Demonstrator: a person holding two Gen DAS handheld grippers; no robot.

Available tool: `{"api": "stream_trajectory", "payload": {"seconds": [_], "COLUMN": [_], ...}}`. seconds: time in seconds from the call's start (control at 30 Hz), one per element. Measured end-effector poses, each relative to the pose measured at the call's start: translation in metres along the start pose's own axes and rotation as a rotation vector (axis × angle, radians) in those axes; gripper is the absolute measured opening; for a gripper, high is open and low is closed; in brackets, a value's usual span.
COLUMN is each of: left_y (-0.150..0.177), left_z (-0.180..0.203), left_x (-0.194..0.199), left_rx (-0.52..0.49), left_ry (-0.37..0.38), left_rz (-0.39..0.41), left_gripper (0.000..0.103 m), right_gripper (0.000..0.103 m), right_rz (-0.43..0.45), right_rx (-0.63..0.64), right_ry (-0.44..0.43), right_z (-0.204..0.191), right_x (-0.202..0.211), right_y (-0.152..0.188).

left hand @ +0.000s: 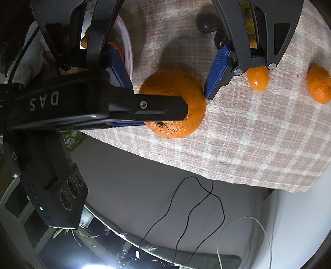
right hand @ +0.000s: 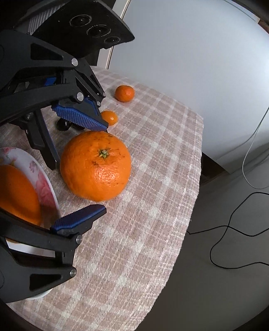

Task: Organize fruits
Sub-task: 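Move the right tool to the second large orange and grasp it, then lift the second large orange with the right tool toward the plate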

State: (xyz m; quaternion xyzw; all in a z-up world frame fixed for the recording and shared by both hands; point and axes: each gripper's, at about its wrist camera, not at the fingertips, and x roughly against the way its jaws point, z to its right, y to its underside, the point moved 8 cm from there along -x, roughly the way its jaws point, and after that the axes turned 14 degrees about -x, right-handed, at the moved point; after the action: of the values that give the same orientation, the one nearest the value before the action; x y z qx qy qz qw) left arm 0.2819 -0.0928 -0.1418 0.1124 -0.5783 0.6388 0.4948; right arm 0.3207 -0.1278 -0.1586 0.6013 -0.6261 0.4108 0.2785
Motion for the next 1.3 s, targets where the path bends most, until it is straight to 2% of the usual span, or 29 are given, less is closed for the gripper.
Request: {"api": "stream_trajectory", "payload": {"seconds": [0.23,0.8,1.3], "left_y": [0.001,0.004,-0.011], "left_z": [-0.002,0.002,0.037], "left_x": [-0.003,0.011,0.044], "left_rx": [-0.013,-0.014,-0.068], "left_ry": [-0.018,-0.037,-0.065], "left_rz": [0.000,0.014,0.072], "left_gripper": [0.065,0.066,0.066], "right_gripper": [0.074,0.073,0.073], "right_rz": [0.007,0.025,0.092], "right_rx": [0.004,0.004,0.021], "right_ry": [0.005,0.002,-0.035], "right_z": [-0.001,-0.004,-0.015], "right_x": [-0.001,0.006,0.050], "right_y": [0.000,0.000,0.013]}}
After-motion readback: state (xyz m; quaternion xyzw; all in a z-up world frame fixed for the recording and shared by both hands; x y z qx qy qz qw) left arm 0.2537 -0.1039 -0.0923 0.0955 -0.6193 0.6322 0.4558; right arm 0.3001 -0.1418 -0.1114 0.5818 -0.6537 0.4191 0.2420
